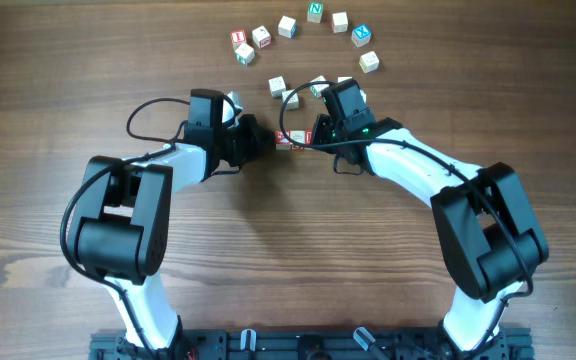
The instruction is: Form a horizontal line
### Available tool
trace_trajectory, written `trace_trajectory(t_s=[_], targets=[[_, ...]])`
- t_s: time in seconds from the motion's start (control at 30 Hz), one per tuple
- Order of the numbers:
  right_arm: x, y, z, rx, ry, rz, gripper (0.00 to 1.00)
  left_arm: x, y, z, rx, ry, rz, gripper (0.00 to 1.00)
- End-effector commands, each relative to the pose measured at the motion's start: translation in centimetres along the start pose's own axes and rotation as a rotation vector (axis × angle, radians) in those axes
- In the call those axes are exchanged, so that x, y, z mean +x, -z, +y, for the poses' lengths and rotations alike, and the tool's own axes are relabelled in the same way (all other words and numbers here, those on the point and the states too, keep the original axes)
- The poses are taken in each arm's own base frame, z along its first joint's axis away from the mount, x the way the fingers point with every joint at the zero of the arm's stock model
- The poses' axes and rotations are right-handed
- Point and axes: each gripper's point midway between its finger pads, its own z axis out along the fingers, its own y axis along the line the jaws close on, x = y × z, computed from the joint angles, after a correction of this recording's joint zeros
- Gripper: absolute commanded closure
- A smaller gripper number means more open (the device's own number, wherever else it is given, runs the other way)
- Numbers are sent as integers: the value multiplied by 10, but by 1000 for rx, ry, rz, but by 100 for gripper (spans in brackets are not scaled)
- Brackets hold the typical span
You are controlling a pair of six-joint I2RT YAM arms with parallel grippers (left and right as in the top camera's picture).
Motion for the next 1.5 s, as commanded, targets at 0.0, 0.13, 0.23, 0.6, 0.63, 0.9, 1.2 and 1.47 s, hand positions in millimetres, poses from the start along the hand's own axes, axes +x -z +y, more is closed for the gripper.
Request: trace_trajectory(t_s=[0.0,0.13,0.23,0.6,0.63,0.9,1.2,1.47], targets=[[9,-8,-1,-12,14,36,95,4,0,-1,6,-26,9,96],[9,-8,-1,-11,15,35,96,4,0,-1,7,-26,10,96],[9,-8,-2,-10,15,34,95,4,0,-1,6,-26,9,96],[9,-8,-2,-9,12,32,95,4,0,-1,6,-26,9,96],[8,-8,-1,-10,12,31,95,4,0,-1,6,-26,9,96],[8,-8,-2,-10,12,31,95,7,-4,-2,-14,-40,-1,96],[8,-8,-2,-6,12,31,95,6,-4,-2,-12,-41,-2,96],[6,-8,-6,17,8,15,95,5,-4,-1,-18,-41,-7,96]])
